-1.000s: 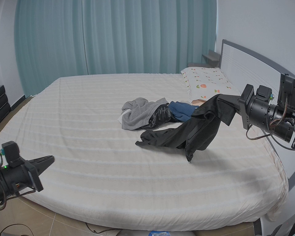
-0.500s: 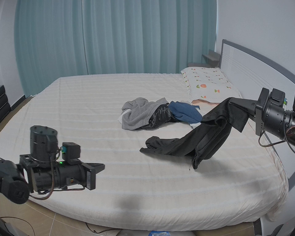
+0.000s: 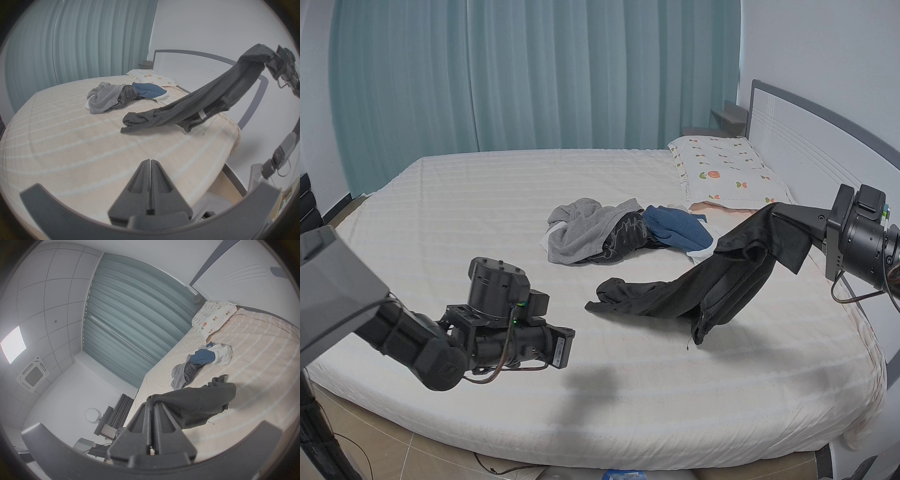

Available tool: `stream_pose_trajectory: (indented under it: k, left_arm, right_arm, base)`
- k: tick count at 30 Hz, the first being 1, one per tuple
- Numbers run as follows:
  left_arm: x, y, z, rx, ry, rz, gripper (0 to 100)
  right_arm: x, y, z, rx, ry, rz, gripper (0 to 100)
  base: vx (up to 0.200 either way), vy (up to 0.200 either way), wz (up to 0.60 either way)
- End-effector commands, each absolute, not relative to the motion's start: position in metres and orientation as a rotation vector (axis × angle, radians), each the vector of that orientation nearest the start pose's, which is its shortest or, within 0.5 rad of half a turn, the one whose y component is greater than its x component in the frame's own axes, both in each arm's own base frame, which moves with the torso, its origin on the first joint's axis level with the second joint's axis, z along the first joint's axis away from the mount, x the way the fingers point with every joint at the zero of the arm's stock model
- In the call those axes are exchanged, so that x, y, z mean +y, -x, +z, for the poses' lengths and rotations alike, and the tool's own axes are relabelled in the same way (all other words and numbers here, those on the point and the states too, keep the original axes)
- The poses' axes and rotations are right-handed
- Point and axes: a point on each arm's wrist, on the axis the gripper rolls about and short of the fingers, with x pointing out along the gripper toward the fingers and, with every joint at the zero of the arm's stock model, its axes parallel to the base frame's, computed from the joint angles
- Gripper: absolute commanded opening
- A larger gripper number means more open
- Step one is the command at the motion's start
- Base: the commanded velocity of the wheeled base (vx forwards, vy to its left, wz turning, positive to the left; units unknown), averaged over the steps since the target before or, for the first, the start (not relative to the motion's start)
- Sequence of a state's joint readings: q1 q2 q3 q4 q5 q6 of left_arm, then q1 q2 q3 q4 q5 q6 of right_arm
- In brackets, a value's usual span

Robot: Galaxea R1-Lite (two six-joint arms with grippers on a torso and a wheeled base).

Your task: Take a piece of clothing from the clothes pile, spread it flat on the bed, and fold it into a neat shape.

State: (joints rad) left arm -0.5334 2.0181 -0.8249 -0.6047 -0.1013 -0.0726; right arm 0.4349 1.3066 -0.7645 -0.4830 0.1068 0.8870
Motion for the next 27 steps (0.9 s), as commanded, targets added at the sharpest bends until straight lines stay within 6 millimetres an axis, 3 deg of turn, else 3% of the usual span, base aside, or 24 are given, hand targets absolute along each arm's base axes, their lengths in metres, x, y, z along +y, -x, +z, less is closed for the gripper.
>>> stream_pose_trajectory:
  k: [1,7,12,13,19,27]
  left_arm:
    - [-0.2,-0.335,0.03,0.652,-0.074,-0.583,0]
    - [-0.213,-0.356,0.014,0.634,-0.092,-0.599,0]
    - [-0.217,-0.365,0.016,0.601,-0.092,-0.592,0]
    - [-0.217,-0.365,0.016,0.596,-0.099,-0.594,100]
    - [-0.22,-0.373,0.02,0.558,-0.11,-0.599,100]
    - [-0.226,-0.393,0.008,0.531,-0.099,-0.598,100]
  right_arm:
    - [0.087,-0.199,0.255,0.294,-0.845,0.442,0]
    - [0.088,-0.202,0.253,0.298,-0.842,0.429,0]
    - [0.087,-0.203,0.254,0.295,-0.841,0.427,0]
    - [0.087,-0.204,0.254,0.295,-0.842,0.426,0]
    - [0.086,-0.204,0.254,0.293,-0.842,0.423,0]
    - [0.085,-0.2,0.263,0.263,-0.847,0.441,0]
  base:
    - [0.0,0.0,0.0]
    - [0.0,0.0,0.0]
    - [0.0,0.0,0.0]
    - [0.0,0.0,0.0]
    - [0.0,0.0,0.0]
    - [0.0,0.0,0.0]
